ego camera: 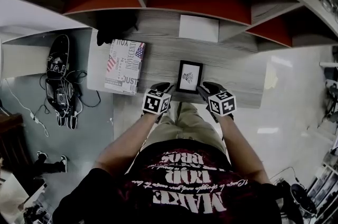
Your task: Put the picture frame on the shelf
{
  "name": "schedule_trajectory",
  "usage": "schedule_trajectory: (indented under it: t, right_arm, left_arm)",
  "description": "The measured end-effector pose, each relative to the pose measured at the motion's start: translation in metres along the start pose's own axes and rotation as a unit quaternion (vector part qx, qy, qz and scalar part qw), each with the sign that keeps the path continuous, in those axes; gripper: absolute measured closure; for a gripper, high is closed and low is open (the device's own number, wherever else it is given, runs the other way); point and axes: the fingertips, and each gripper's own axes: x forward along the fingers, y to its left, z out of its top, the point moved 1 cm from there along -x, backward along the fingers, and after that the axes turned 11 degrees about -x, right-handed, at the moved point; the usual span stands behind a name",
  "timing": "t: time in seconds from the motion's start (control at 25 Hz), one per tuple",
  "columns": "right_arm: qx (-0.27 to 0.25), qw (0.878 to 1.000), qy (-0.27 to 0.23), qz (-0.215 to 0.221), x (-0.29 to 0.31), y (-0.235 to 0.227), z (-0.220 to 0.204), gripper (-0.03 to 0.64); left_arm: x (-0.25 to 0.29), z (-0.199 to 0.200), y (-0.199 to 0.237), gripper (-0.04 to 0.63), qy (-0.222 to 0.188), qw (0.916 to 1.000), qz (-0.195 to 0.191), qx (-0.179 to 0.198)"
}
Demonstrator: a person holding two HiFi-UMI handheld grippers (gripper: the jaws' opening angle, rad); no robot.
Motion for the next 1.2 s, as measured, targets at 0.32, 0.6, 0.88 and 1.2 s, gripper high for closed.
schedule_trajectory:
  t: [0.32,0.6,0.88,1.2]
  right_arm:
    - [0.042,0.998,0.042,0.004,0.034,-0.007,-0.027,0.426]
    - [0.044,0.998,0.045,-0.021,0.038,-0.014,-0.029,0.456]
    - [0.001,0.994,0.08,-0.073,0.043,-0.01,-0.029,0.462]
    - [0.03,0.994,0.08,-0.069,0.042,-0.014,-0.027,0.474]
  left_arm:
    - [0.029,-0.013,0.001,0.438,0.036,0.9992,-0.017,-0.01]
    - [0.038,-0.015,0.003,0.42,0.031,0.9995,-0.003,0.008]
    - [0.044,-0.014,0.0,0.434,0.053,0.9975,0.027,0.039]
    - [0.053,-0.02,-0.011,0.488,0.087,0.9948,0.029,0.044]
